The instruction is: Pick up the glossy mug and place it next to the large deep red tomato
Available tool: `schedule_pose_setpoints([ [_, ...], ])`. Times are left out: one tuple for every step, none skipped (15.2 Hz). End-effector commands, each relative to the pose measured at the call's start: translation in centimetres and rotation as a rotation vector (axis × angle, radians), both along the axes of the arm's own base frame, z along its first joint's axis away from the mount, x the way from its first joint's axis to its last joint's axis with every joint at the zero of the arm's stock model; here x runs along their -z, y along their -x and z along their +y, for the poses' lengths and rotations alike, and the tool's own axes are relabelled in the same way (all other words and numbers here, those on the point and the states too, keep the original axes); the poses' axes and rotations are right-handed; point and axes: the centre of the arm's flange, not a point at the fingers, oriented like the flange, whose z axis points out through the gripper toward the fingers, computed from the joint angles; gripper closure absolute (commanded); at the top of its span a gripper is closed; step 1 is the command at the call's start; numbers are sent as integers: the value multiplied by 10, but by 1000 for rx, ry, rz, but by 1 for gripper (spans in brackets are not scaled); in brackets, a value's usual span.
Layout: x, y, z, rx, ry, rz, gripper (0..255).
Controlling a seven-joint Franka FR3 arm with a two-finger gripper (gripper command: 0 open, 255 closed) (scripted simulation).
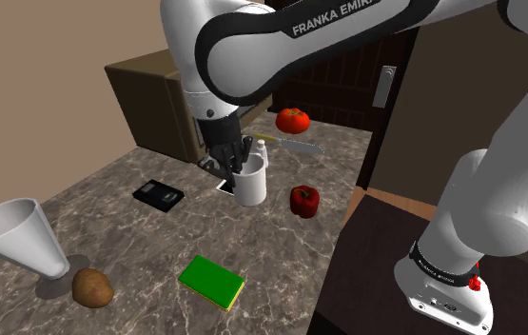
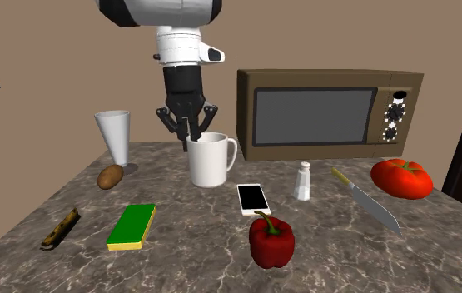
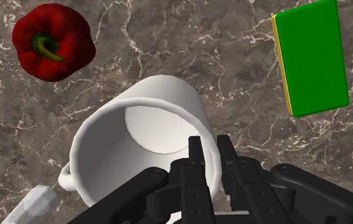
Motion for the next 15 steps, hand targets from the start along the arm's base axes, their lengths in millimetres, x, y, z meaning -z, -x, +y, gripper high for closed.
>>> schedule_pose_setpoints([
  [-10,-1,0,0,0,0,255],
  [-16,-1,0,0,0,0,255],
  [-21,-1,0,0,0,0,255],
  [-26,-1,0,0,0,0,255],
  [-32,-1,0,0,0,0,255],
  [-37,-1,0,0,0,0,255],
  [-42,-1,0,0,0,0,255],
  [-46,-1,0,0,0,0,255],
  [-46,-2,-13,0,0,0,255],
  [-46,-2,-26,0,0,0,255],
  [-46,-3,-39,0,0,0,255],
  [-46,-4,-52,0,0,0,255],
  [-46,-4,-66,0,0,0,255],
  [-46,-5,-79,0,0,0,255],
  [-46,-5,-92,0,0,0,255],
])
